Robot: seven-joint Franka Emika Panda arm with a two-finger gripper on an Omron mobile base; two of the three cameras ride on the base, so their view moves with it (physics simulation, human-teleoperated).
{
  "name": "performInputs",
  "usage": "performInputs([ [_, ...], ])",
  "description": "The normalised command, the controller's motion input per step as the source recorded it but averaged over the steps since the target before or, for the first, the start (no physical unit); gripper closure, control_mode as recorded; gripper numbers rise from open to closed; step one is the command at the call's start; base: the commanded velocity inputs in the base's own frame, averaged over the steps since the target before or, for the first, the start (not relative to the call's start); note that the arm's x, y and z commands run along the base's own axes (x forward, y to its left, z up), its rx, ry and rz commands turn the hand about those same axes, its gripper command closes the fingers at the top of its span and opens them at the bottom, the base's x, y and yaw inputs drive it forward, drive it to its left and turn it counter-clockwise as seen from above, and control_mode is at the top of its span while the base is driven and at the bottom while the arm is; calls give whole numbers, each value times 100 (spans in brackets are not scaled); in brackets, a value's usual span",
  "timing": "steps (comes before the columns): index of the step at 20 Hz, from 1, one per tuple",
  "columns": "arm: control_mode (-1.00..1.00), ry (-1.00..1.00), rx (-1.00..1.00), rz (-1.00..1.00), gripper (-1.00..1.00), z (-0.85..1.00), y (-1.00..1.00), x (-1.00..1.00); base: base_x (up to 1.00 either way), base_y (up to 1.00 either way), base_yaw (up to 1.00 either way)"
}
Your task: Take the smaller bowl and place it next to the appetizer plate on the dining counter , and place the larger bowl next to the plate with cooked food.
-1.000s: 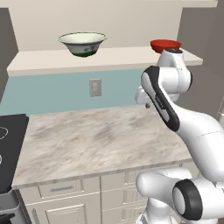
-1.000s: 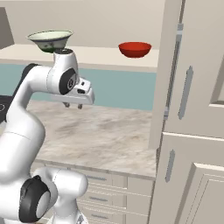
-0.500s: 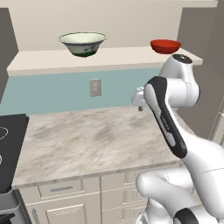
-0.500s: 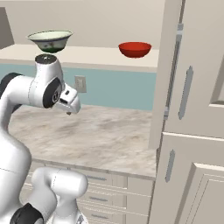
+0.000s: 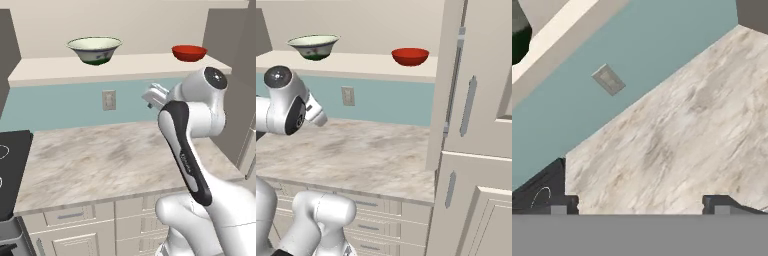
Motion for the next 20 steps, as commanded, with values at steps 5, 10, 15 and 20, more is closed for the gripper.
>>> performInputs([
  [5,-100,-16,26,-1,-100,100,0,0,0,0,0],
  [10,-100,-19,29,0,-100,94,0,0,0,0,0],
  [15,-100,-29,30,0,-100,54,0,30,0,0,0],
  [20,-100,-1,26,5,-100,20,0,74,0,0,0],
])
